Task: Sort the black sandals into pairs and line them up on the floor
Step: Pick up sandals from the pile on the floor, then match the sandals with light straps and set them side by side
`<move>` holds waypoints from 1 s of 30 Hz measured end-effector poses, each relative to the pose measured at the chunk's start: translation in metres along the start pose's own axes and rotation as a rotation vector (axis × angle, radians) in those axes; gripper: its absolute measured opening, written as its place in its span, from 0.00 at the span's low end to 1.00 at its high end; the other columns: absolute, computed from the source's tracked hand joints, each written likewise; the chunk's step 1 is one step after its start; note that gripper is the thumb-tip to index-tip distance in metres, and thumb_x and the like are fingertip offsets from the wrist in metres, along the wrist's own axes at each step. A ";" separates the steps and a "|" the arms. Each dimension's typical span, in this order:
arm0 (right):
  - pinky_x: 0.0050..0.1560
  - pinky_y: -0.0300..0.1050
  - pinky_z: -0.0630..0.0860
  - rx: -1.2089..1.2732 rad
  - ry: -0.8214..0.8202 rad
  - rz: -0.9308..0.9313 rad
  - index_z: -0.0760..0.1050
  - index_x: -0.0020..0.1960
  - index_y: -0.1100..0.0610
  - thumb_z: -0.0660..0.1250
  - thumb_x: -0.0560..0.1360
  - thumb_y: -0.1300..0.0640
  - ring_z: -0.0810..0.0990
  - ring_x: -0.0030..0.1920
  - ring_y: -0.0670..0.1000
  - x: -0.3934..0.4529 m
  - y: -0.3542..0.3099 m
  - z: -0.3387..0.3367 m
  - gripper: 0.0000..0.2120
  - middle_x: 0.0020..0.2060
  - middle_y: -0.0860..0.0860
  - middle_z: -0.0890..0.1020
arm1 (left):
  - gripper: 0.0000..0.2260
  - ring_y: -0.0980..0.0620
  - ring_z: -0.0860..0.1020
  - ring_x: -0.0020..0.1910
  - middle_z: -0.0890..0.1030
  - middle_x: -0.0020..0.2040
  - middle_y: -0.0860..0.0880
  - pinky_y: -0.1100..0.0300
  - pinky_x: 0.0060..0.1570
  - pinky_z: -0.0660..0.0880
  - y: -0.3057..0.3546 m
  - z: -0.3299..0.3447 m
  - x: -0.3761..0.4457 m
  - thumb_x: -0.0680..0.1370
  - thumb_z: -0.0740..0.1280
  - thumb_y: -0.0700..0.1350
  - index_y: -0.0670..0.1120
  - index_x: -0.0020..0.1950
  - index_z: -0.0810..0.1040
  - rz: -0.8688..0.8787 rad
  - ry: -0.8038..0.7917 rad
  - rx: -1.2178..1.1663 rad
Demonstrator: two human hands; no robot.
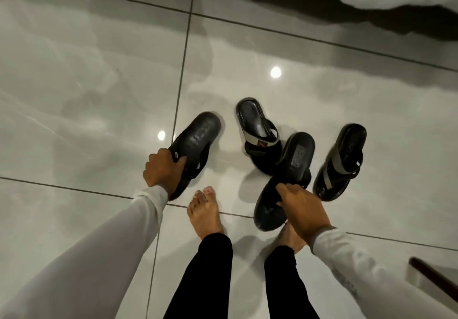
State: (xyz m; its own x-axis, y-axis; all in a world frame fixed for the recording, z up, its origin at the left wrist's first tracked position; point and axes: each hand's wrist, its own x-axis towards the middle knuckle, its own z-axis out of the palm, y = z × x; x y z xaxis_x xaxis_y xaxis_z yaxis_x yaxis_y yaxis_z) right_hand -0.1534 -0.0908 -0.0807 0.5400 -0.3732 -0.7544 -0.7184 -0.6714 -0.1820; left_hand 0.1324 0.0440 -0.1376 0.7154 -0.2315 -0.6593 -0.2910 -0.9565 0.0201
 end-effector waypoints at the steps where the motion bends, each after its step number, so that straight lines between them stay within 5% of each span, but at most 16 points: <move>1: 0.49 0.51 0.79 -0.003 0.001 -0.022 0.71 0.62 0.54 0.64 0.78 0.53 0.80 0.54 0.57 0.006 -0.015 -0.004 0.13 0.53 0.54 0.81 | 0.22 0.40 0.79 0.44 0.79 0.46 0.41 0.54 0.39 0.72 -0.003 -0.001 0.004 0.75 0.69 0.58 0.40 0.55 0.79 -0.030 -0.007 -0.049; 5: 0.49 0.54 0.76 -0.037 0.056 -0.108 0.74 0.61 0.56 0.65 0.76 0.58 0.79 0.54 0.60 0.049 -0.072 -0.019 0.14 0.51 0.55 0.82 | 0.22 0.38 0.82 0.46 0.84 0.48 0.38 0.50 0.45 0.79 -0.019 -0.002 0.019 0.75 0.70 0.58 0.37 0.50 0.82 -0.130 -0.122 -0.278; 8: 0.52 0.54 0.74 -0.057 0.045 -0.127 0.72 0.63 0.57 0.65 0.76 0.61 0.77 0.58 0.60 0.084 -0.110 -0.029 0.15 0.54 0.55 0.82 | 0.20 0.39 0.83 0.45 0.85 0.42 0.38 0.56 0.42 0.73 -0.032 -0.005 0.022 0.76 0.69 0.56 0.37 0.42 0.85 -0.164 -0.160 -0.389; 14: 0.60 0.54 0.70 -0.029 -0.093 -0.072 0.72 0.66 0.55 0.65 0.73 0.65 0.73 0.65 0.59 0.081 -0.129 -0.033 0.22 0.61 0.55 0.79 | 0.20 0.39 0.82 0.43 0.84 0.38 0.41 0.54 0.42 0.75 -0.036 -0.029 0.010 0.78 0.66 0.55 0.40 0.39 0.84 -0.101 -0.140 -0.344; 23: 0.59 0.54 0.76 0.140 -0.167 0.346 0.67 0.70 0.55 0.63 0.74 0.66 0.74 0.65 0.59 0.014 0.038 0.013 0.25 0.66 0.55 0.73 | 0.11 0.42 0.83 0.52 0.85 0.51 0.44 0.47 0.54 0.79 0.098 0.008 -0.023 0.78 0.68 0.50 0.45 0.55 0.82 0.409 -0.233 -0.179; 30: 0.45 0.59 0.80 0.272 0.096 0.430 0.63 0.71 0.59 0.64 0.75 0.64 0.80 0.52 0.65 0.028 0.162 0.037 0.26 0.71 0.57 0.65 | 0.28 0.34 0.76 0.62 0.70 0.69 0.38 0.40 0.60 0.75 0.196 0.104 -0.032 0.76 0.70 0.46 0.39 0.73 0.66 0.664 -0.298 0.140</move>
State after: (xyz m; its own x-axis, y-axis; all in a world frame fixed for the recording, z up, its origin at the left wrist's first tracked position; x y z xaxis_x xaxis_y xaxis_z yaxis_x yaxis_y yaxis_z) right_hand -0.2709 -0.1867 -0.1547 0.1992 -0.6448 -0.7379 -0.9655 -0.2581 -0.0351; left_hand -0.0135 -0.1177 -0.1908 0.1636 -0.6767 -0.7179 -0.6952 -0.5954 0.4028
